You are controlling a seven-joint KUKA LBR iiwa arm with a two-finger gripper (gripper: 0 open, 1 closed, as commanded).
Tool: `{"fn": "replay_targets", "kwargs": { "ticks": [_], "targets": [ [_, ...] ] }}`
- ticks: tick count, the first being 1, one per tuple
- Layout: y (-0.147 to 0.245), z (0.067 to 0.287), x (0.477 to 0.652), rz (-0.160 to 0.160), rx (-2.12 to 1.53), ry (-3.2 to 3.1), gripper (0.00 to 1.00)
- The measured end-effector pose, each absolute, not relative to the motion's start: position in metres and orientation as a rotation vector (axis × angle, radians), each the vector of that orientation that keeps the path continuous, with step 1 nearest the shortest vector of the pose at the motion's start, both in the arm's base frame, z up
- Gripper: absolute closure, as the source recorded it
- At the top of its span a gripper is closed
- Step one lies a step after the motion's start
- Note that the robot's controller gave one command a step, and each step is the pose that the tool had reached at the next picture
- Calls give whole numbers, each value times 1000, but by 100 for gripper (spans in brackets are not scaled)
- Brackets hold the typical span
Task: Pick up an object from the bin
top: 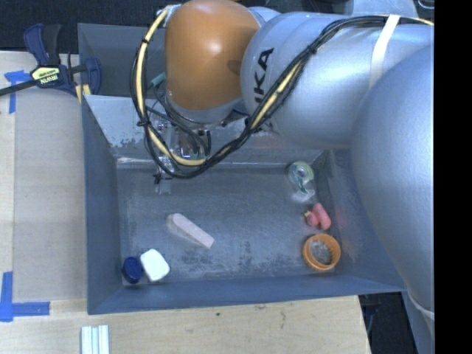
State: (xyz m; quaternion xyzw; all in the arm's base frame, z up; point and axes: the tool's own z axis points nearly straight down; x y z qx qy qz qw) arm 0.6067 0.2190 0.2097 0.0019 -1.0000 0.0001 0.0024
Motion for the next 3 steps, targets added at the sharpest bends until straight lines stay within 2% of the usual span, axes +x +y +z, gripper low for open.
{"fn": "replay_targets", "kwargs": {
  "ticks": [1, 2, 3],
  "targets": [
    [217, 215, 608, -2, -1, -3145, 0],
    [151, 68, 549, 1, -145, -3133, 0],
    [147, 161, 555, -5, -560, -3098, 0]
  ]
}}
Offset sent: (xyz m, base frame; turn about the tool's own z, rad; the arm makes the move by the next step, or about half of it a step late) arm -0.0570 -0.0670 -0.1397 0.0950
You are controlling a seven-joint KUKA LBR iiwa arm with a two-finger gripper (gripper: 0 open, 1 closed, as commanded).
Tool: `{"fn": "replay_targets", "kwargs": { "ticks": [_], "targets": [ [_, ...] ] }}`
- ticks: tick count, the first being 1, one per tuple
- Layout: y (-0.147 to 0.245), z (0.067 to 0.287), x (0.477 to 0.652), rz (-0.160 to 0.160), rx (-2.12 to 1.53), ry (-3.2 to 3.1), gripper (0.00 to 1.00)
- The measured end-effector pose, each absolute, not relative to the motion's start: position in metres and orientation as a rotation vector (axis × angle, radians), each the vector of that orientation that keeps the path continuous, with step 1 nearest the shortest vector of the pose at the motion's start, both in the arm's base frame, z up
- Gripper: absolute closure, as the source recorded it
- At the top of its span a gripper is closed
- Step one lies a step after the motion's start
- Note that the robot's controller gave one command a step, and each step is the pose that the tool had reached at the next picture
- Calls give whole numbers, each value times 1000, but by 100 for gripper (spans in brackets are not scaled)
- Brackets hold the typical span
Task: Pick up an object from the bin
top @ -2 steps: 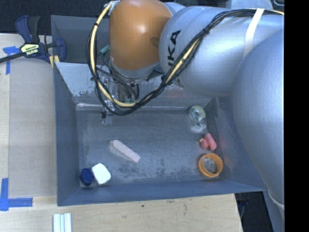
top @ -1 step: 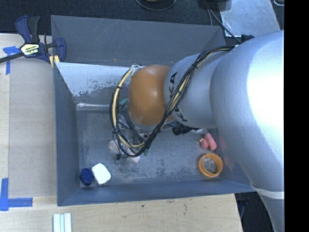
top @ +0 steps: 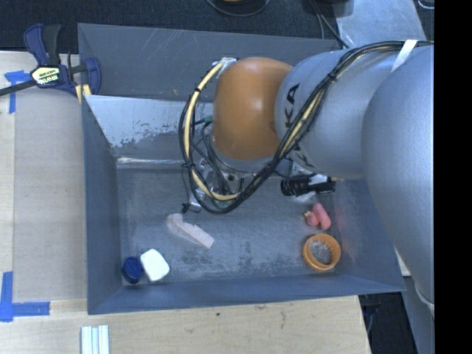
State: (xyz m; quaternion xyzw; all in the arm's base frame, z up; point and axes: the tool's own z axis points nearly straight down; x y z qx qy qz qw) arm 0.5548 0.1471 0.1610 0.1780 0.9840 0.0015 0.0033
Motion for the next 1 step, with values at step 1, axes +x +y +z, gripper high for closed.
{"fn": "replay_targets", "kwargs": {
  "ticks": [1],
  "targets": [
    [111, 100, 535, -2, 200, 3140, 0]
  ]
}}
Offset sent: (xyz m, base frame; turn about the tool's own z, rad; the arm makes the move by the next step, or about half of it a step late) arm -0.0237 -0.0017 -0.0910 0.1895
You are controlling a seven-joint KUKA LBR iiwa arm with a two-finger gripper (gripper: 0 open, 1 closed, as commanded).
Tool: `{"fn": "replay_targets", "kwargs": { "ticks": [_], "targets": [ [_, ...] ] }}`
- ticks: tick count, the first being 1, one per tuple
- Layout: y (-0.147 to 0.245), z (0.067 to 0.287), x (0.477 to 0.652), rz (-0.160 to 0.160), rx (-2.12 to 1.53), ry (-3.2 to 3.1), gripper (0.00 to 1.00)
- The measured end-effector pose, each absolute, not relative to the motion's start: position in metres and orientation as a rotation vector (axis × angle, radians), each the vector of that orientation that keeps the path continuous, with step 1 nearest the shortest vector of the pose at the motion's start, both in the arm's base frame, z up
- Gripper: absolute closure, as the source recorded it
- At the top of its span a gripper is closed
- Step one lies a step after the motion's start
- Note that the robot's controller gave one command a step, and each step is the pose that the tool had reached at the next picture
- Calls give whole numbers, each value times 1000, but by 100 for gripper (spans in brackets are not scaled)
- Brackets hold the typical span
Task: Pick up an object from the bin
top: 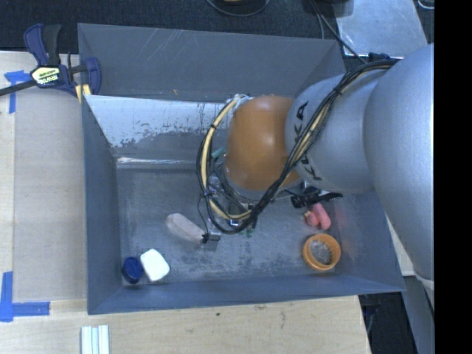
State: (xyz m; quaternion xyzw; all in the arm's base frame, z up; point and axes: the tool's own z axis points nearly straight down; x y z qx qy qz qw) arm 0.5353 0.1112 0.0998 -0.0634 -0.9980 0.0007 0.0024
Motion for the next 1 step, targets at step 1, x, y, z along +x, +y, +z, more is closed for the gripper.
{"fn": "replay_targets", "kwargs": {
  "ticks": [1],
  "targets": [
    [145, 70, 532, -6, -849, -3032, 0]
  ]
}}
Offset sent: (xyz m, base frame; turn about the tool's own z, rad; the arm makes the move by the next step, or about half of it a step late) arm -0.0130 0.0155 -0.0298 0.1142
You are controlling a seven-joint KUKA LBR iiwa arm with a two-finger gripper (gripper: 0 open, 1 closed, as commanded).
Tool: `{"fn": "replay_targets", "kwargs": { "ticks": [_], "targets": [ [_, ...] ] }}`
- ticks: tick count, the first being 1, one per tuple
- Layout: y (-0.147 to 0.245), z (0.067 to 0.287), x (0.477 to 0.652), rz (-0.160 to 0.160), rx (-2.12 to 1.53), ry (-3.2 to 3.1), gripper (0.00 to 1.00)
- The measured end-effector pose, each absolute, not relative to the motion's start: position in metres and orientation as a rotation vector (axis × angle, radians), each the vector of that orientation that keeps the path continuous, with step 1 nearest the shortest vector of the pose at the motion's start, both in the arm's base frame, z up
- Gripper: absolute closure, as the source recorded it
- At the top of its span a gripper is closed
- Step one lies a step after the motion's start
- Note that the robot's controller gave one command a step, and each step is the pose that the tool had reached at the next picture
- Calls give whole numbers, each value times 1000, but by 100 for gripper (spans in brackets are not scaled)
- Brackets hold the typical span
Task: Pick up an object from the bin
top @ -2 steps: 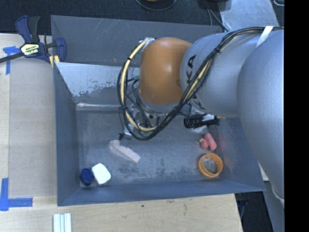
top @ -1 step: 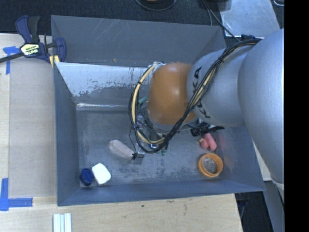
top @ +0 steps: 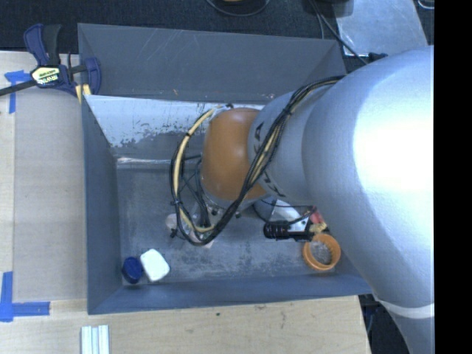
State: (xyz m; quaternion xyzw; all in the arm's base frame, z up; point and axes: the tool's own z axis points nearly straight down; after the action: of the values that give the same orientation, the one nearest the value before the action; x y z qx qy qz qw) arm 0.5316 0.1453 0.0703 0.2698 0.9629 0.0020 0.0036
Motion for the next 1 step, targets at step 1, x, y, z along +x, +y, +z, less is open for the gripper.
{"fn": "replay_targets", "kwargs": {
  "ticks": [1],
  "targets": [
    [127, 72, 525, 2, 378, 3116, 100]
  ]
}}
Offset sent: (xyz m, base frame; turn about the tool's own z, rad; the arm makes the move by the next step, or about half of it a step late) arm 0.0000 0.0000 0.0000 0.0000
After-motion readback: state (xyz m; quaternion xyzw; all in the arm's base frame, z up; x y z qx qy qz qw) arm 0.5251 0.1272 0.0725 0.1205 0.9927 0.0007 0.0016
